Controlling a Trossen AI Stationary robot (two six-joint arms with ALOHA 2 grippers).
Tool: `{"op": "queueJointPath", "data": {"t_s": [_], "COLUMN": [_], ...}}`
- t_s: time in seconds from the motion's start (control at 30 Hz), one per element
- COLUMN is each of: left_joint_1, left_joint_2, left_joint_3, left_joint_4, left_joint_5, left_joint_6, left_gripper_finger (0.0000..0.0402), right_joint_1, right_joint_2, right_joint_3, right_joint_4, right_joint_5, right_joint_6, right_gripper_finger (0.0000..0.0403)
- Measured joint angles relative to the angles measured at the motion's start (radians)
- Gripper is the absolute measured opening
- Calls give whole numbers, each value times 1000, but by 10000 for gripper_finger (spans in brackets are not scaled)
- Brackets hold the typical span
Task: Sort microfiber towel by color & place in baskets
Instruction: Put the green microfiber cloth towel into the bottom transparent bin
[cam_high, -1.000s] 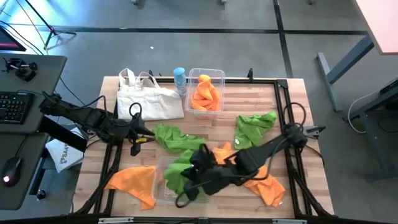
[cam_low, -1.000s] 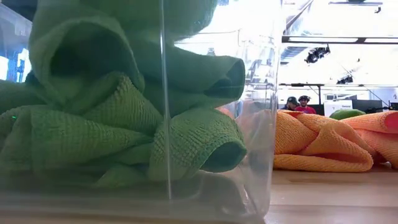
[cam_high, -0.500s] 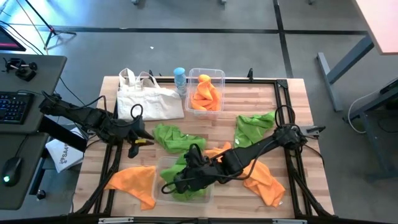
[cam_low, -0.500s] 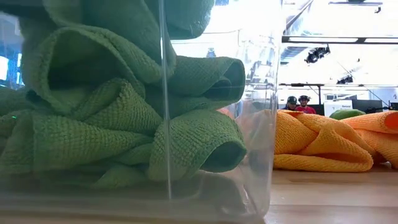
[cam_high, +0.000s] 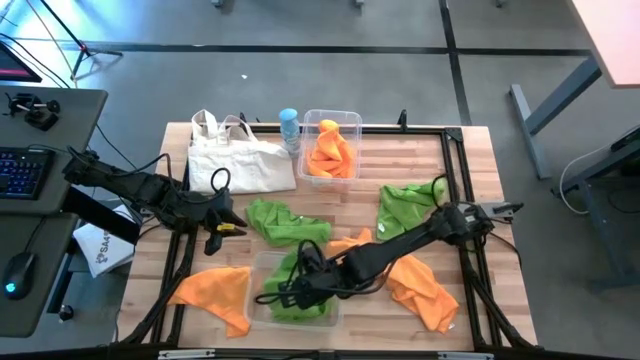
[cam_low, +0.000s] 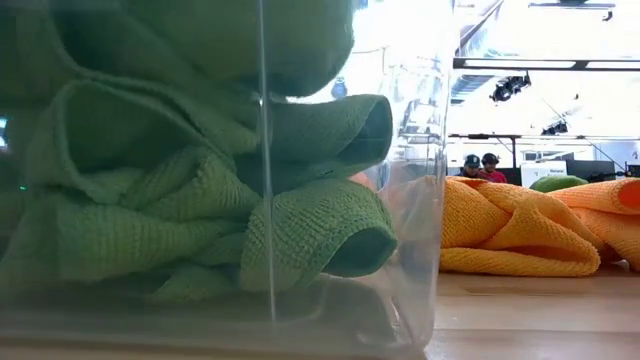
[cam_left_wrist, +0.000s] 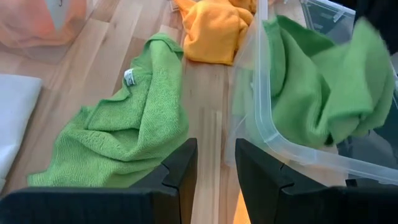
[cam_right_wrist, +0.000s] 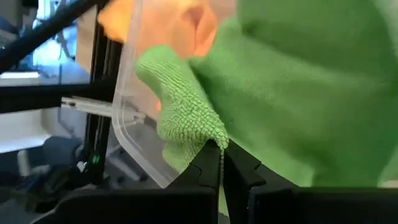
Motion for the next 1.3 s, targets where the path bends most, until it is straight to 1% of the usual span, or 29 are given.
{"op": "queueJointPath", "data": {"t_s": [0.07,0.17,0.3,0.5,0.67,0.9,1.17,1.23,1.3], "left_joint_1": [0,0,0,0,0,0,0,0,0], "left_joint_2": [0,0,0,0,0,0,0,0,0], "left_joint_3": [0,0,0,0,0,0,0,0,0], "left_joint_4": [0,-3,-8,-8,-8,-7,-7,-7,-7], "left_joint_5": [0,0,8,11,11,11,11,11,11], "left_joint_6": [0,2,39,79,118,207,219,220,220], "left_gripper_finger": [99,99,99,99,99,99,99,99,99], "right_joint_1": [-2,-6,-14,-31,-51,-76,-71,-66,-59], "right_joint_2": [29,69,116,171,206,245,242,242,242], "right_joint_3": [0,0,0,0,0,1,1,1,1], "right_joint_4": [51,115,116,112,112,146,211,211,210], "right_joint_5": [-28,-32,-54,-101,-113,-171,-122,-121,-107], "right_joint_6": [22,54,137,216,226,226,236,261,273], "right_gripper_finger": [0,0,0,0,0,0,1,7,21]}}
